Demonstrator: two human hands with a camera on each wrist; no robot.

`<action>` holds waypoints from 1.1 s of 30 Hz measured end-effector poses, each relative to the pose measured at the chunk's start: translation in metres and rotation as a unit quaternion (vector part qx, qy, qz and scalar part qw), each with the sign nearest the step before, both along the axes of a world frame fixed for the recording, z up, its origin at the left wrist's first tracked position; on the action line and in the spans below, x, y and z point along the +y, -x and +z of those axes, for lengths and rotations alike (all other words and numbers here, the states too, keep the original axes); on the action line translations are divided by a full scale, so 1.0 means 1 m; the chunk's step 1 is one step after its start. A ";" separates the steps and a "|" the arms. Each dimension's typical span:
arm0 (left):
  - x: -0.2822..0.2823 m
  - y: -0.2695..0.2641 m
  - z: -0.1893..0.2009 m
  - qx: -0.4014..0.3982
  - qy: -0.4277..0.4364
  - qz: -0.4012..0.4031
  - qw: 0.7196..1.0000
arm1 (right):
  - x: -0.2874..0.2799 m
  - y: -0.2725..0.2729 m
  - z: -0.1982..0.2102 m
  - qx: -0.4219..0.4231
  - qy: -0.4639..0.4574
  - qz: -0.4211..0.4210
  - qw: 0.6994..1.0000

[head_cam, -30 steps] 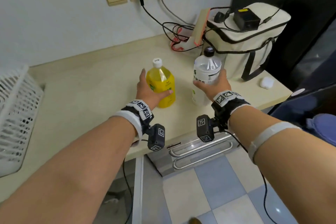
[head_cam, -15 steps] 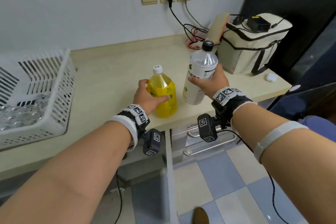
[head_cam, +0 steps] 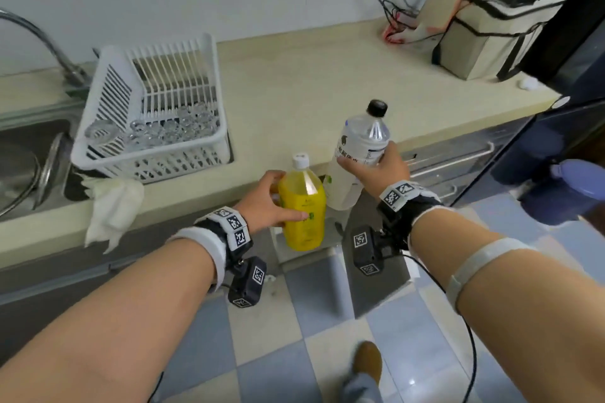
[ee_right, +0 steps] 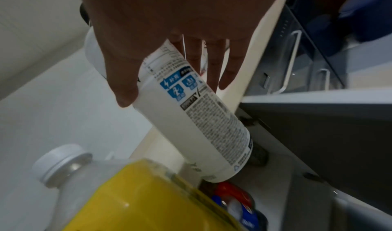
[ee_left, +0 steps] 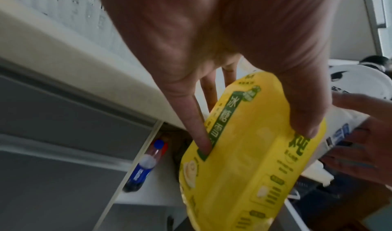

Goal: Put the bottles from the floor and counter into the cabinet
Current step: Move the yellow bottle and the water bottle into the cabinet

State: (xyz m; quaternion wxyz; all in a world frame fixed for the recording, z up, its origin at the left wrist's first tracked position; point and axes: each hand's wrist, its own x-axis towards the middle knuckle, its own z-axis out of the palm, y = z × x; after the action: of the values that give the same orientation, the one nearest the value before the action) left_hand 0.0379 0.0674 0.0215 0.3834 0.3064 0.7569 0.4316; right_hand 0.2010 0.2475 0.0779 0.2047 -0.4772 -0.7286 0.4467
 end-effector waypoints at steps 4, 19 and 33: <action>-0.012 -0.020 -0.061 -0.001 0.029 -0.049 0.998 | -0.021 -0.010 -0.066 -0.058 0.040 0.003 0.997; 0.089 0.015 -0.301 0.022 -0.043 0.146 0.988 | 0.043 0.034 -0.331 -0.004 0.101 -0.053 0.993; 0.174 0.074 -0.413 0.114 -0.093 0.166 0.975 | 0.110 0.120 -0.445 0.117 0.078 -0.052 0.989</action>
State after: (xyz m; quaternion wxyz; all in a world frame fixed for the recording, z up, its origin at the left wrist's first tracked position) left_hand -0.0364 0.2416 -0.3919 0.1876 0.2583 0.7925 0.5196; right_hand 0.0810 0.3574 -0.3674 0.2734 -0.4733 -0.6372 0.5434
